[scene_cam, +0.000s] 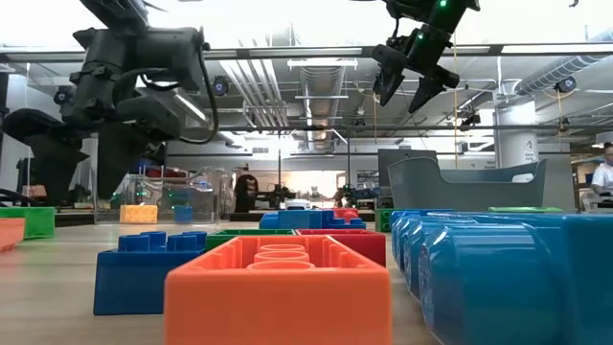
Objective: Sort blocks by size
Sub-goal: Put the big green game piece into the blue bin
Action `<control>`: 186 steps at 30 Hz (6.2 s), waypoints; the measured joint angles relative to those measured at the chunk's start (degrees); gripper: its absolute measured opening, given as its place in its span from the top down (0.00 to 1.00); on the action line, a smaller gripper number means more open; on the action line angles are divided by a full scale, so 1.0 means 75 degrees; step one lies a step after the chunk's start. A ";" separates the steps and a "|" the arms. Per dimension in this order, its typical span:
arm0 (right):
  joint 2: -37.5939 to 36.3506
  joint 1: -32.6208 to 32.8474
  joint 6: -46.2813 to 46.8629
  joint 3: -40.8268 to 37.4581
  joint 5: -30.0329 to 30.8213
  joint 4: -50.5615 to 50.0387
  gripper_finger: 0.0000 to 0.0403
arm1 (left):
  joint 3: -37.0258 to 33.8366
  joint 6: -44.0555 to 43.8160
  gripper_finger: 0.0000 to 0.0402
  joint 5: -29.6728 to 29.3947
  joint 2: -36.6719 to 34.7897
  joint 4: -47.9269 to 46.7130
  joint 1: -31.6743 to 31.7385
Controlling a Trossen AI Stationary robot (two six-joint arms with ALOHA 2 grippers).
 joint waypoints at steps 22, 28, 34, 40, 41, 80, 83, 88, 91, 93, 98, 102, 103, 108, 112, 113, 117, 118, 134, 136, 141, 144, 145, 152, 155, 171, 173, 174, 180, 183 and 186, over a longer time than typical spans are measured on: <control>0.0000 0.0000 -0.0032 -0.0003 0.0000 0.0003 0.10 | 0.0058 -0.0092 0.26 -0.0185 0.0003 -0.0006 -0.0029; 0.0000 -0.0003 -0.0098 -0.0004 0.0001 0.0427 0.10 | 0.0058 -0.0100 0.26 -0.0182 -0.0015 0.0003 -0.0032; 0.0000 -0.0003 -0.0670 -0.0008 0.0003 0.1978 0.10 | 0.0058 -0.0228 0.26 -0.0182 -0.0015 0.0043 -0.0032; 0.0000 -0.0003 -0.1060 -0.0006 0.0003 0.3669 0.10 | 0.0058 -0.0331 0.26 -0.0182 -0.0015 0.0073 -0.0032; 0.0000 -0.0003 -0.1098 -0.0007 0.0003 0.3786 0.10 | 0.0058 -0.0331 0.26 -0.0182 -0.0015 0.0076 -0.0032; 0.0000 -0.0044 -0.1351 -0.0189 0.0006 0.3133 0.10 | 0.0058 -0.0386 0.26 -0.0179 -0.0015 0.0304 -0.0032; 0.0000 -0.0044 -0.1358 -0.0207 0.0005 0.3133 0.10 | 0.0058 -0.0386 0.26 -0.0179 -0.0015 0.0318 -0.0032; 0.0000 -0.0044 -0.1370 -0.0213 0.0006 0.3130 0.10 | 0.0058 -0.0386 0.26 -0.0179 -0.0012 0.0351 -0.0035; 0.0000 -0.0044 -0.1373 -0.0213 0.0006 0.3130 0.10 | 0.0058 -0.0386 0.26 -0.0179 -0.0012 0.0379 -0.0034; 0.0000 -0.0044 -0.1381 -0.0213 0.0006 0.3130 0.10 | 0.0058 -0.0386 0.26 -0.0179 -0.0012 0.0385 -0.0034; 0.0000 -0.0044 -0.1396 -0.0213 0.0004 0.3130 0.10 | 0.0058 -0.0386 0.26 -0.0179 -0.0012 0.0403 -0.0032; 0.0000 -0.0044 -0.1399 -0.0213 0.0006 0.3130 0.10 | 0.0058 -0.0386 0.26 -0.0179 -0.0008 0.0417 -0.0032; 0.0000 -0.0044 -0.1399 -0.0213 0.0006 0.3130 0.10 | 0.0058 -0.0383 0.26 -0.0177 -0.0006 0.0417 -0.0032; 0.0000 -0.0044 -0.1399 -0.0213 0.0006 0.3129 0.10 | 0.0058 -0.0316 0.26 -0.0179 -0.0006 0.0443 -0.0032; 0.0000 -0.0044 -0.1399 -0.0213 0.0005 0.3128 0.10 | 0.0058 -0.0318 0.26 -0.0179 -0.0006 0.0448 -0.0032; 0.0000 -0.0044 -0.1399 -0.0213 0.0003 0.3130 0.10 | 0.0058 -0.0321 0.26 -0.0179 -0.0006 0.0452 -0.0034; 0.0000 -0.0044 -0.1399 -0.0213 0.0004 0.3127 0.10 | 0.0058 -0.0326 0.26 -0.0179 -0.0006 0.0475 -0.0032; 0.0000 -0.0044 -0.1399 -0.0213 0.0004 0.3127 0.10 | 0.0058 -0.0338 0.26 -0.0179 -0.0006 0.0482 -0.0032; 0.0000 -0.0044 -0.1454 -0.0216 0.0004 0.3127 0.10 | 0.0058 -0.0354 0.26 -0.0176 -0.0006 0.0752 -0.0032; 0.0000 -0.0044 -0.1454 -0.0216 0.0005 0.3127 0.10 | 0.0058 -0.0356 0.26 -0.0178 -0.0006 0.0764 -0.0033; 0.0000 -0.0044 -0.1451 -0.0221 0.0003 0.3124 0.10 | 0.0058 -0.0357 0.26 -0.0179 -0.0006 0.0767 -0.0032; 0.0000 -0.0044 -0.1451 -0.0221 0.0005 0.3126 0.10 | 0.0058 -0.0357 0.26 -0.0176 -0.0006 0.0772 -0.0032; 0.0000 -0.0044 -0.1445 -0.0221 0.0003 0.3127 0.10 | 0.0058 -0.0357 0.26 -0.0176 -0.0006 0.0772 -0.0033; 0.0000 -0.0044 -0.1431 -0.0221 0.0004 0.3126 0.10 | 0.0058 -0.0357 0.26 -0.0176 -0.0006 0.0775 -0.0035; 0.0000 -0.0044 -0.1431 -0.0225 0.0006 0.3127 0.10 | 0.0058 -0.0348 0.26 -0.0177 -0.0006 0.0783 -0.0032; 0.0003 -0.0044 -0.1428 -0.0230 0.0003 0.3127 0.10 | 0.0058 -0.0342 0.26 -0.0179 -0.0006 0.0817 -0.0032; 0.0003 -0.0044 -0.1428 -0.0230 0.0003 0.3127 0.10 | 0.0058 -0.0345 0.26 -0.0177 -0.0006 0.0822 -0.0032; 0.0003 -0.0044 -0.1428 -0.0230 0.0003 0.3127 0.10 | 0.0058 -0.0348 0.26 -0.0178 -0.0006 0.0827 -0.0032; 0.0003 -0.0044 -0.1428 -0.0230 0.0005 0.3127 0.10 | 0.0058 -0.0351 0.26 -0.0176 -0.0006 0.0845 -0.0032; 0.0003 -0.0044 -0.1428 -0.0230 0.0003 0.3127 0.10 | 0.0058 -0.0351 0.26 -0.0176 -0.0006 0.0848 -0.0035; 0.0003 -0.0044 -0.1428 -0.0230 0.0003 0.3127 0.10 | 0.0058 -0.0354 0.26 -0.0177 -0.0006 0.0854 -0.0034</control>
